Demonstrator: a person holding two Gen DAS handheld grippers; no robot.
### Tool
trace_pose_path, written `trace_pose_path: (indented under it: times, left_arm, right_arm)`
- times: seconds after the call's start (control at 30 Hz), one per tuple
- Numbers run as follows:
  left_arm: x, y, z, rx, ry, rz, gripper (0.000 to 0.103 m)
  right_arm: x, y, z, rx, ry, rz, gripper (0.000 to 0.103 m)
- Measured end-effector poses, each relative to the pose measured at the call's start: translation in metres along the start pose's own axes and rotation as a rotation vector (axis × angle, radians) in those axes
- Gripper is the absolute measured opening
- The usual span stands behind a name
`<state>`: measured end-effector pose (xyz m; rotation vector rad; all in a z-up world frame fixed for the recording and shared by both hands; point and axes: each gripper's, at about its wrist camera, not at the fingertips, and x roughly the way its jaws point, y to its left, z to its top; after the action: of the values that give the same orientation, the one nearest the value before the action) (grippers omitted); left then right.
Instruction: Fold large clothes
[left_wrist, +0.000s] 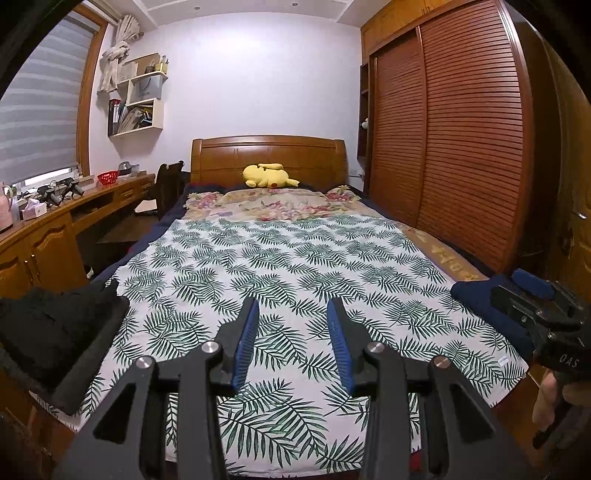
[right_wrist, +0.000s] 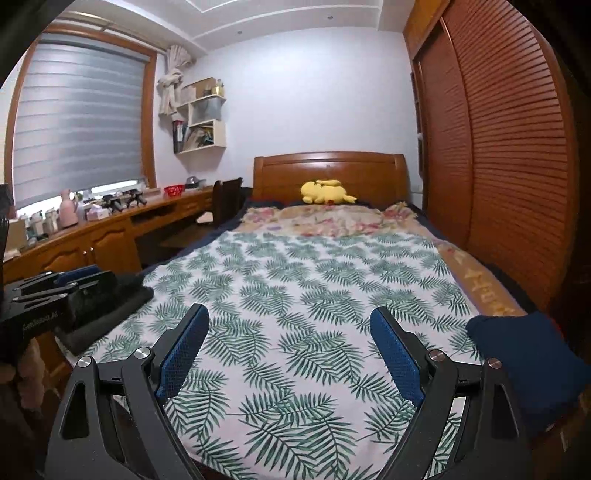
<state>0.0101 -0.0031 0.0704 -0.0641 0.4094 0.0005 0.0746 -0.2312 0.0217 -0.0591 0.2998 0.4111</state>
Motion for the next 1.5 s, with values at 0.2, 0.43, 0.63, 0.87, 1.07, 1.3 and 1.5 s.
trace_pose_path:
  times: [0.2,0.43,0.63,0.87,1.07,1.3,1.5]
  left_arm:
    - [0.0001,0.0016,-0.0005,-0.002,0.001,0.002,0.038]
    - [-0.0009,0.0031,-0.0015,-0.002,0.002,0.004,0.038]
    - [-0.0019,0.0044,-0.0025,-0.003,0.001,0.004,0.038]
    - [-0.0020,0.0049,-0.0024,-0.001,0.002,0.008,0.038]
    - [-0.0019,0.0054,-0.0023,0.001,0.001,0.010,0.039]
    - [-0.0029,0.0055,-0.0029,0.002,0.003,0.008,0.039]
    - [-0.0026,0.0063,-0.0035,0.001,0.006,0.012,0.039]
  right_arm:
    - [0.0001,0.0003,-0.0001,0.000,-0.002,0.000,0.090]
    - [-0.0001,0.0002,-0.0001,0.001,-0.003,0.001,0.090]
    - [-0.0002,0.0010,-0.0016,0.002,-0.002,0.004,0.090]
    - [-0.0004,0.0006,-0.0018,0.001,-0.004,0.001,0.091]
    - [-0.0002,-0.0001,-0.0022,0.002,-0.004,0.002,0.091]
    - [-0.0001,-0.0003,-0.0026,0.003,-0.003,0.003,0.090]
    - [-0.0002,0.0002,-0.0029,0.005,-0.003,0.003,0.091]
